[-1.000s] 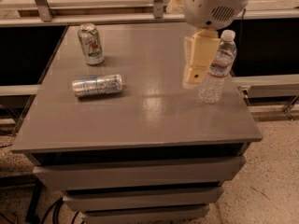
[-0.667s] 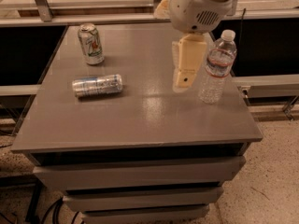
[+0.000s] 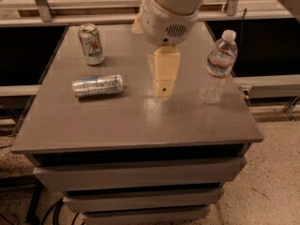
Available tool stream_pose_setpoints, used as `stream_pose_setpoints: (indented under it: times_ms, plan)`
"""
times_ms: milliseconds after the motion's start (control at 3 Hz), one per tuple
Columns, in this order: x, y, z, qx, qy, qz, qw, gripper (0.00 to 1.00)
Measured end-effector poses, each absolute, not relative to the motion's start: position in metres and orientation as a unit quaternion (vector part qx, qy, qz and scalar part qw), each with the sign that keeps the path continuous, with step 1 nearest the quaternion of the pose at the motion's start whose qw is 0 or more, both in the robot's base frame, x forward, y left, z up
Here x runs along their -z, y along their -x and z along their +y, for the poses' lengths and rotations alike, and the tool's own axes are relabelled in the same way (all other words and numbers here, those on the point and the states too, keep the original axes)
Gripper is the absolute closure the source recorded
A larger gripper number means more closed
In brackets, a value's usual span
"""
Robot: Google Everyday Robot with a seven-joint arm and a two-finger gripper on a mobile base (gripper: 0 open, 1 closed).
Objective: Place redbull can upright
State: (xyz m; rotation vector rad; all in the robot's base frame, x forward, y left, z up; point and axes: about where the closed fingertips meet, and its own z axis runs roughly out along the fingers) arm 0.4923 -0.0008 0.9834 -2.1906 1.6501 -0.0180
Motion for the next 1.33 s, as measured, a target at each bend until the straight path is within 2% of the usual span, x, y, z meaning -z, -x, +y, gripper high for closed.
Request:
stream_pose_setpoints:
  times_ms: [333,1333]
  plan:
    - [-0.959,-0.494,0.023,0.002,0.794,0.584,0.169,0.0]
    - [-0.962,-0.507,0.022,0.017,0.78,0.601,0.17,0.0]
